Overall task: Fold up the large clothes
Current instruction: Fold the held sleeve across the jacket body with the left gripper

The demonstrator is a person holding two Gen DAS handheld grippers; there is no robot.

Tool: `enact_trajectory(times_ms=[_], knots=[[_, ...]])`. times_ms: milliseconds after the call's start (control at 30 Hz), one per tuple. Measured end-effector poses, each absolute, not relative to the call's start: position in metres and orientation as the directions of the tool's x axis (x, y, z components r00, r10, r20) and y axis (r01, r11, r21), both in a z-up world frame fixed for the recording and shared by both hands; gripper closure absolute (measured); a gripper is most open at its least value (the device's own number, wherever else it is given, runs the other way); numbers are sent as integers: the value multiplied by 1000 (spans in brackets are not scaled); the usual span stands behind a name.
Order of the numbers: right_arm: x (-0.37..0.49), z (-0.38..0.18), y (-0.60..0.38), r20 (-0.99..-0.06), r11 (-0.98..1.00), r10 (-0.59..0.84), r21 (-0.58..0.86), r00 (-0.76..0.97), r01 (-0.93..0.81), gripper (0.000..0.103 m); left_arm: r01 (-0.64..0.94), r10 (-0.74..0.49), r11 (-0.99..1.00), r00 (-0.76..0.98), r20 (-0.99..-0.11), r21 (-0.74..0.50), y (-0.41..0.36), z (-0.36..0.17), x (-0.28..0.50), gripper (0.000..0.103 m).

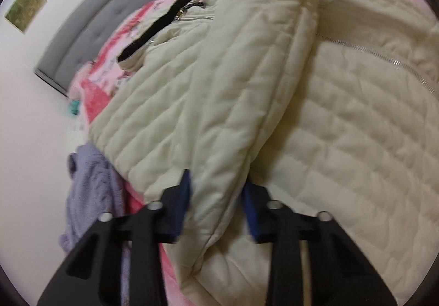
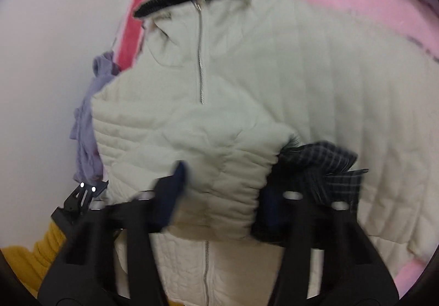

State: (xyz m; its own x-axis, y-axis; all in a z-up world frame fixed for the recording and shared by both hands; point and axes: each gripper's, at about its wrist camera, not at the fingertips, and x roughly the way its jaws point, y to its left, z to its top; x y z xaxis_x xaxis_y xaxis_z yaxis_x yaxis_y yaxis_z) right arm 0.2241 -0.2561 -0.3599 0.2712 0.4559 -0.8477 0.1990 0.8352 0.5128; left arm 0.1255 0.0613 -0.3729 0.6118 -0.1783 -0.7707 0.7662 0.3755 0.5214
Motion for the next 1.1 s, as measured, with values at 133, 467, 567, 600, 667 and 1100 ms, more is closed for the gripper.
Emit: enact_trajectory(times_ms=[133,467,567,600,667,1100], knots=[[238,-322,-229,-837,886,413,460,359,53,72,652,-133,450,725,-676,610,68,-362,117,87],[246,-340,-224,-901,938,322,345,292,32,73,664,-87,548,650,-755,509,58,-369,133,86],[224,-376,-234,-909,924,338,369,245,96,72,669,-105,599,610,-786,439,60,-368,141,85],[219,-382,-235,-905,921,340,376,257,105,72,670,-105,611,596,-796,421,60,-369,144,84],[216,-386,-235,-900,919,335,378,279,113,72,671,-97,609,593,-799,424,60,-371,146,84],[169,-302,-230,-839,977,111,191,533,96,36,696,-182,592,608,-773,407,69,-319,115,49]])
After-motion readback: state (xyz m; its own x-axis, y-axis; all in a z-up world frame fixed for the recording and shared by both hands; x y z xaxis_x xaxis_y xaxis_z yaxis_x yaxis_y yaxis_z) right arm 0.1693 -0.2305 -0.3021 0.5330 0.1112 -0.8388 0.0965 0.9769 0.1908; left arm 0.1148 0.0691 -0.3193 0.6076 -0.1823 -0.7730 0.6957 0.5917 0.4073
